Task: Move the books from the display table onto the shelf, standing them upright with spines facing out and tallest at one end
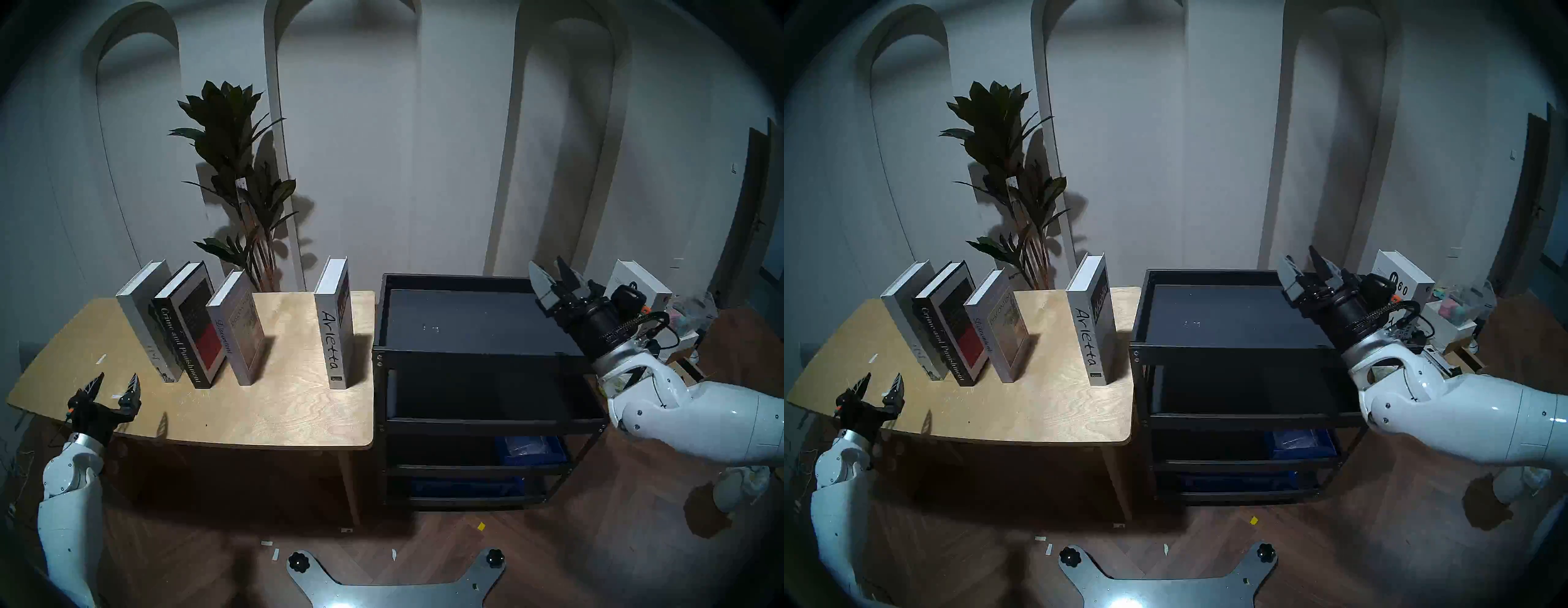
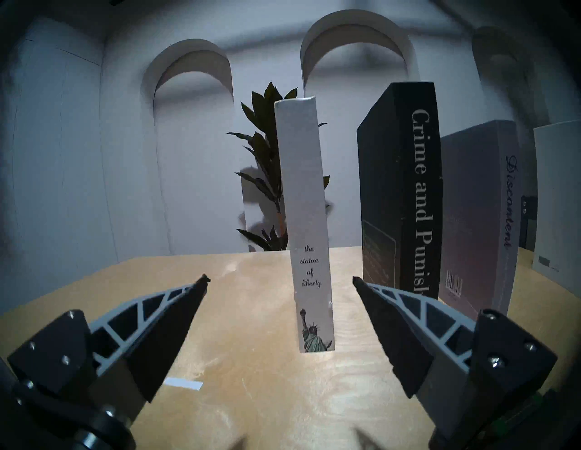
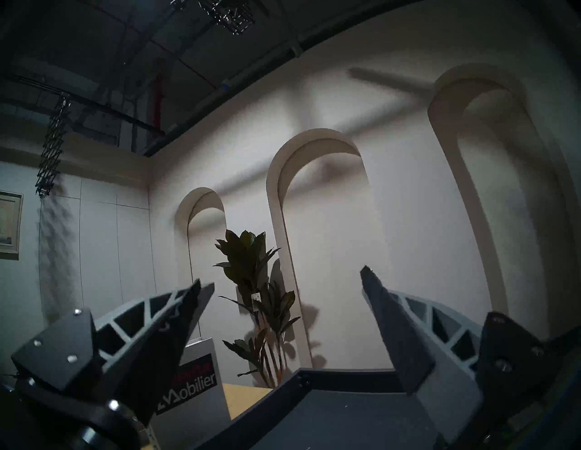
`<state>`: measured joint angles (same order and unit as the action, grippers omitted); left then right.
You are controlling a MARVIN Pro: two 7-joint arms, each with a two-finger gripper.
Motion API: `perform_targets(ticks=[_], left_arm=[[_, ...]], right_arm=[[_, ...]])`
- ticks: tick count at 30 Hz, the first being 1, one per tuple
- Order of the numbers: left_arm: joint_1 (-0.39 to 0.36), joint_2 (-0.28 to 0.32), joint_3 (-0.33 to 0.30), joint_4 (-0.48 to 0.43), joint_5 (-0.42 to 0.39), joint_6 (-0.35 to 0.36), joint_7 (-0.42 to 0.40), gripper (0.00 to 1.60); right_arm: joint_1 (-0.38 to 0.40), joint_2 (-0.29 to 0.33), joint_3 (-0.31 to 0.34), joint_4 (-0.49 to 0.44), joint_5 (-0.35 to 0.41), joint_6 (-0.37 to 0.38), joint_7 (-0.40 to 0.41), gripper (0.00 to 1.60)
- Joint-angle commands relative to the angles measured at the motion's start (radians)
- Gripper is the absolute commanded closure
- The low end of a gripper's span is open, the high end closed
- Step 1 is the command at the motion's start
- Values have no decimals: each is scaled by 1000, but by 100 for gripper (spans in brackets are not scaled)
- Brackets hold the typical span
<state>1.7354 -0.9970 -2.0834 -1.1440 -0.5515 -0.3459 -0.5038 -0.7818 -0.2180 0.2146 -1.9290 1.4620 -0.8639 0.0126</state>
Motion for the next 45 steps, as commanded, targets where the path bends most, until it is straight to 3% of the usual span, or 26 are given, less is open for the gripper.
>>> perform_targets(ticks=[1, 8, 17, 19, 20, 22, 35, 45], left_arm=[[-73, 12, 27, -66, -41, 31, -38, 0], [-76, -1, 58, -124, -89, 88, -81, 0], [-51, 8, 55, -189, -129, 149, -110, 0], [-43, 11, 50, -198, -137, 166, -116, 0], [-36, 12, 44, -207, -141, 176, -119, 0], [-28, 14, 37, -215, -145, 181, -122, 0], [109, 11, -48, -341, -169, 262, -161, 0], [115, -36, -1, -470, -133, 302, -86, 0]], right_arm=[[8, -32, -5, -45, -62, 26, -112, 0], [8, -35, -25, -63, -140, 75, -244, 0], [11, -49, -34, -79, -268, 159, -416, 0], [12, -55, -35, -82, -298, 180, -453, 0], [13, -61, -37, -92, -334, 198, -518, 0], [11, -62, -35, -86, -335, 205, -498, 0], [-4, -117, -36, -114, -525, 332, -754, 0], [-35, -158, -49, -107, -630, 399, -913, 0]])
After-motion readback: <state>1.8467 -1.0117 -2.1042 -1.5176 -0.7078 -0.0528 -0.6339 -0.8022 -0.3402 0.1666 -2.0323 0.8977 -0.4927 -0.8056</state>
